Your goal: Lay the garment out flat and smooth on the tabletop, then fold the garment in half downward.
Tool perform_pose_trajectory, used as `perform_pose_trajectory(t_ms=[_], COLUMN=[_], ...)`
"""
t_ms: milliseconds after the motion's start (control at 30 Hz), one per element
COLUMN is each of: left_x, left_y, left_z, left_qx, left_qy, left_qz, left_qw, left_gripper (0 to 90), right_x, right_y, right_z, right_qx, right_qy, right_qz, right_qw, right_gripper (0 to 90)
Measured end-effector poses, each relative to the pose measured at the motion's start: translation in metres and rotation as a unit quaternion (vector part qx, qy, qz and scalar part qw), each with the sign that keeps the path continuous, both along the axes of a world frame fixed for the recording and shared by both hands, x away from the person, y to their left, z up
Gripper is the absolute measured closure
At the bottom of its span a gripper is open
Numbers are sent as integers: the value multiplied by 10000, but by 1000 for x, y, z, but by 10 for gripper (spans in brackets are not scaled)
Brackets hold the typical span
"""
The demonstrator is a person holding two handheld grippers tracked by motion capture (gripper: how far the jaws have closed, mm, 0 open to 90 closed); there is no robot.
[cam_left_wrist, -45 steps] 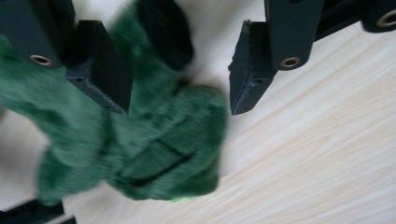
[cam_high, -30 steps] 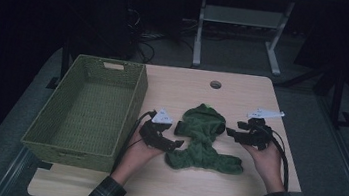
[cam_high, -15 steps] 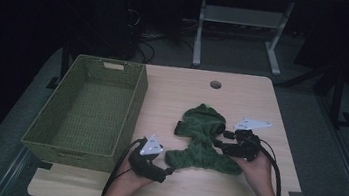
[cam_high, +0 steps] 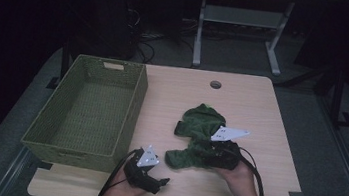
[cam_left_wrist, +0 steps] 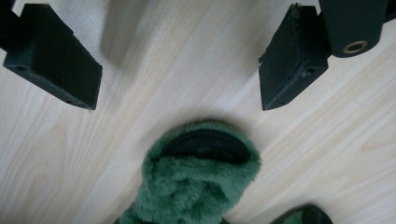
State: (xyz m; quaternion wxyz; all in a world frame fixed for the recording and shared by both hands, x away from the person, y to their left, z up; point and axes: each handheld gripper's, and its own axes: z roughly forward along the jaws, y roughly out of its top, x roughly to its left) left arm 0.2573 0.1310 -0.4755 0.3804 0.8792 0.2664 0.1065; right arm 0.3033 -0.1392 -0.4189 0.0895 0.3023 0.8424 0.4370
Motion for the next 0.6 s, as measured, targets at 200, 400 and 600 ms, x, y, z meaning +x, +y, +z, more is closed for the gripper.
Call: perform_pose_trajectory(t_ms=[200,400,600], left_x=[0,0,-1], left_y=[0,0,-1], left_z=[-2,-2,-2], left_qx=[85,73,56], left_qy=[-36,-33,-31], left_qz=[-48,-42,-31], left_qw=[9999,10000,10000], left_gripper=[129,128,128], right_x=[-8,-17,-22], right_y=[19,38,56], right_z=[-2,-4,-10], right_qx=[-75,-31,-63], right_qy=[14,52,111], right_qz=[291,562,805], right_qw=[9995,9984,9967], right_gripper=[650,705,735])
